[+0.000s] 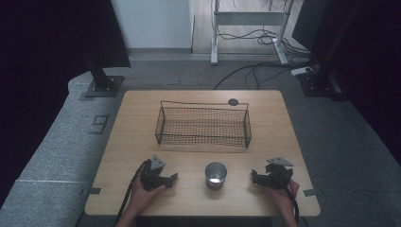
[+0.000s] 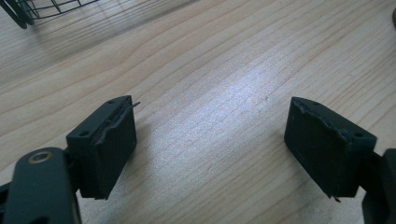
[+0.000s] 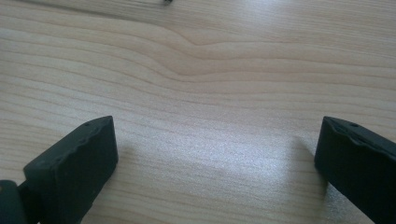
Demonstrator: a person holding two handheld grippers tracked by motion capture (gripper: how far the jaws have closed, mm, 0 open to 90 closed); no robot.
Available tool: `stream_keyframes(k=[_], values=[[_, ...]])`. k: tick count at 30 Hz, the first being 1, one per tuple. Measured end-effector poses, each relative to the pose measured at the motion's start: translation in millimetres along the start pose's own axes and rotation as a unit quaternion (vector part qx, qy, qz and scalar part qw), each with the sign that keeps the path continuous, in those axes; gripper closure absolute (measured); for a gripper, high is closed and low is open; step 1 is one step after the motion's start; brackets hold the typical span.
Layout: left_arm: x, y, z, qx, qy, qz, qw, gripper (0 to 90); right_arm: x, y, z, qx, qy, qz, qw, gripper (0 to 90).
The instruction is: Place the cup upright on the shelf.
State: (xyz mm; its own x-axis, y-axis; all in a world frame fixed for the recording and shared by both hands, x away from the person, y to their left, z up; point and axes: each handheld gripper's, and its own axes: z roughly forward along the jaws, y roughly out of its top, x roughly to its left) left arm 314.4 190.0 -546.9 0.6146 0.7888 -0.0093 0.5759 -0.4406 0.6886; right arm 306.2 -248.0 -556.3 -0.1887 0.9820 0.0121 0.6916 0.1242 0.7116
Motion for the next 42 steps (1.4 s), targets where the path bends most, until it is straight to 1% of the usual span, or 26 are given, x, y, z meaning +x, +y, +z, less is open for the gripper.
stream_keyframes(k=[4,6,9,13,18,22,26,29,35,39,42], values=[[0.0,0.0,0.0,0.0,0.0,0.0,1.0,16.9,0.6,-1.2,-1.2,0.0,-0.007,0.008,0.9999,0.0],[0.0,0.0,0.0,0.0,0.0,0.0,1.0,16.9,0.5,-1.5,-1.7,0.001,-0.007,0.007,0.9999,0.0],[0.0,0.0,0.0,0.0,0.0,0.0,1.0,16.8,-0.2,-1.0,-2.5,0.006,-0.002,0.003,1.0,0.0],[-0.2,0.3,0.3,0.0,0.0,0.0,1.0,16.7,0.9,-0.1,-4.5,0.007,-0.001,0.003,1.0,4.4],[-0.2,0.4,0.4,0.0,0.0,0.0,1.0,16.7,4.2,2.8,-9.3,0.002,0.015,0.001,0.9999,7.3],[-0.2,0.4,0.4,0.0,0.0,0.0,1.0,16.7,5.3,4.9,-18.4,-0.019,0.021,-0.002,0.9996,7.7],[-0.2,0.4,0.4,0.0,0.0,0.0,1.0,16.6,3.9,5.8,-26.1,-0.042,0.025,0.0,0.9988,8.8],[-0.2,0.4,0.4,0.0,0.0,0.0,1.0,16.6,2.4,6.3,-29.3,-0.048,0.025,0.001,0.9985,10.1],[-0.2,0.4,0.4,0.0,0.0,0.0,1.0,16.6,4.8,9.1,-36.7,-0.065,0.036,0.004,0.9972,12.1],[-0.2,0.4,0.4,0.0,0.0,0.0,1.0,16.6,9.0,11.6,-42.8,-0.078,0.047,0.001,0.9958,13.0],[-0.2,0.4,0.4,0.0,0.0,0.0,1.0,16.6,12.5,13.3,-45.9,-0.085,0.065,-0.004,0.9943,13.0]])
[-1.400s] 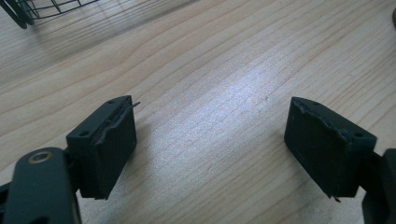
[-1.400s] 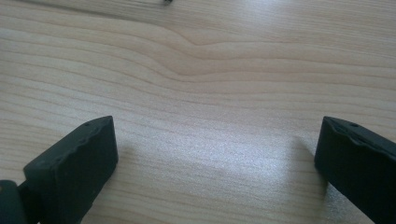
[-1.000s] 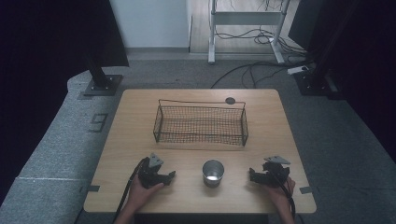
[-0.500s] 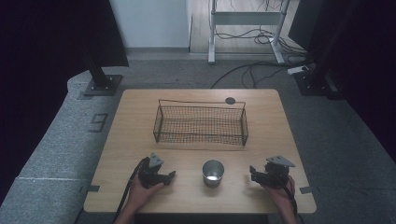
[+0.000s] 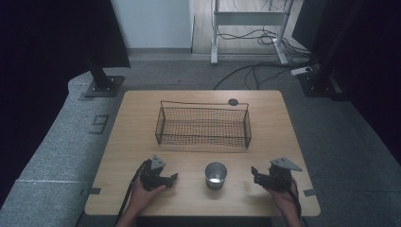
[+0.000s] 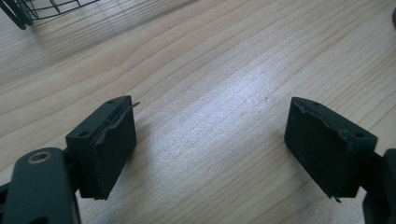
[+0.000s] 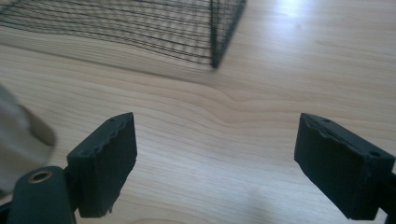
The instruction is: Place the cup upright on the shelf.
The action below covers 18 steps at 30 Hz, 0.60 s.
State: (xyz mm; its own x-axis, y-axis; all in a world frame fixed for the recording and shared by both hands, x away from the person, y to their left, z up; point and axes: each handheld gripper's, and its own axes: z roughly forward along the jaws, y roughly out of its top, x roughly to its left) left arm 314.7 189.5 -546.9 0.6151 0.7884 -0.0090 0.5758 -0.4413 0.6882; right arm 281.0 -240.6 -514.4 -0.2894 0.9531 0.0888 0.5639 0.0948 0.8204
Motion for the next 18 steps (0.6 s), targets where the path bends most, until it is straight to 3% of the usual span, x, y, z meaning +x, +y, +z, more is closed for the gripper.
stream_keyframes(k=[18], values=[[-0.1,0.0,0.0,0.0,0.0,0.0,1.0,16.6,26.1,16.5,-11.5,-0.033,0.048,-0.01,0.9983,13.0]])
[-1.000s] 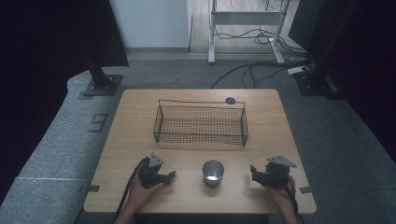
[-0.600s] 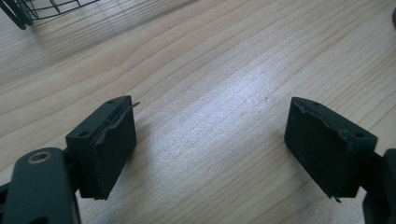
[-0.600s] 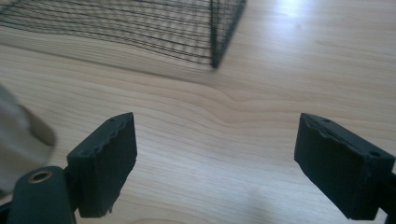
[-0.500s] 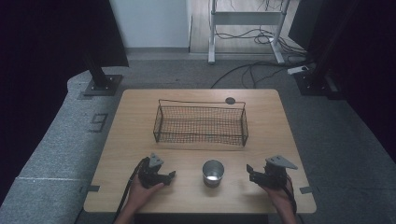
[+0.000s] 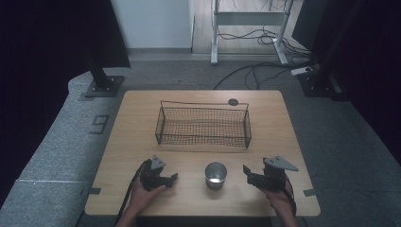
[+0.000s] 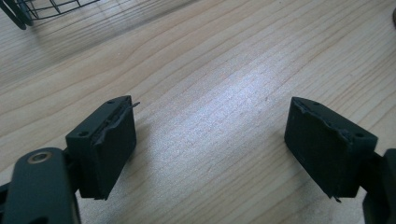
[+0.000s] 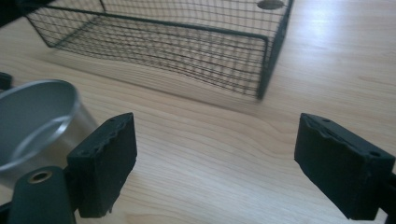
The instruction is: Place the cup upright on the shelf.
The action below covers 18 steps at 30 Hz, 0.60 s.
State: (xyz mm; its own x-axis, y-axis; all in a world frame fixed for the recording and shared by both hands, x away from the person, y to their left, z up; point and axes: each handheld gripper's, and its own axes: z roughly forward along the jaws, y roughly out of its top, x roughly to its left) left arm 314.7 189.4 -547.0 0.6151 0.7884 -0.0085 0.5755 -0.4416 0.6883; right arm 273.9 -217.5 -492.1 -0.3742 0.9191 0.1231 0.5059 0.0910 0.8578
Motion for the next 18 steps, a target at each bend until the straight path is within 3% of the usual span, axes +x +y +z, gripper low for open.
stream_keyframes(k=[18], values=[[0.0,0.0,0.0,0.0,0.0,0.0,1.0,16.6,23.7,7.2,-4.4,-0.021,0.038,-0.018,0.9989,13.0]])
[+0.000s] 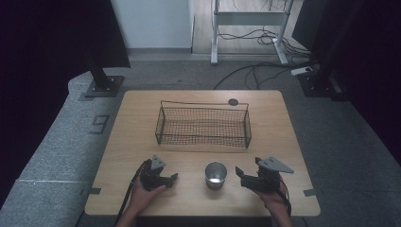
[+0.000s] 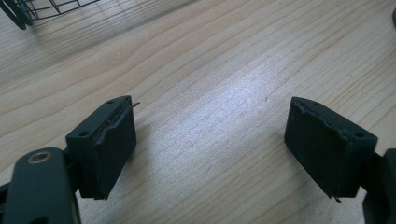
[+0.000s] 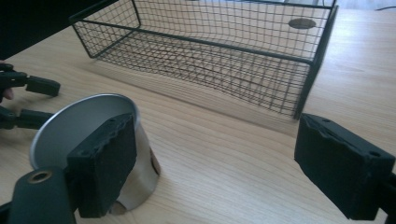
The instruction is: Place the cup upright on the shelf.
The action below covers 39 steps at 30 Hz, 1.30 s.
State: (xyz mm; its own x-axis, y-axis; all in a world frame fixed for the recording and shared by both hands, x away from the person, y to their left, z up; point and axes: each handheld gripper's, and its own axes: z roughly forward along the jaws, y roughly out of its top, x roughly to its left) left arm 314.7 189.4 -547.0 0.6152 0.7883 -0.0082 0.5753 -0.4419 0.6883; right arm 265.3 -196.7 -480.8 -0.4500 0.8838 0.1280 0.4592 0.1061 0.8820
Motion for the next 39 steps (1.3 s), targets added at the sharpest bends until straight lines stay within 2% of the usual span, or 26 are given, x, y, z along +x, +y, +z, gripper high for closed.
stream_keyframes(k=[16,28,39], values=[[-0.1,0.0,0.1,-0.001,0.0,-0.001,1.0,16.7,20.6,2.0,11.6,0.01,0.027,-0.013,0.9995,12.9],[0.0,0.0,0.0,0.0,0.0,0.0,1.0,16.6,33.3,3.9,16.2,0.002,0.04,-0.021,0.999,12.5],[0.0,0.0,0.0,0.0,0.0,0.0,1.0,16.7,49.5,1.3,26.0,0.019,0.061,-0.036,0.9973,10.4]])
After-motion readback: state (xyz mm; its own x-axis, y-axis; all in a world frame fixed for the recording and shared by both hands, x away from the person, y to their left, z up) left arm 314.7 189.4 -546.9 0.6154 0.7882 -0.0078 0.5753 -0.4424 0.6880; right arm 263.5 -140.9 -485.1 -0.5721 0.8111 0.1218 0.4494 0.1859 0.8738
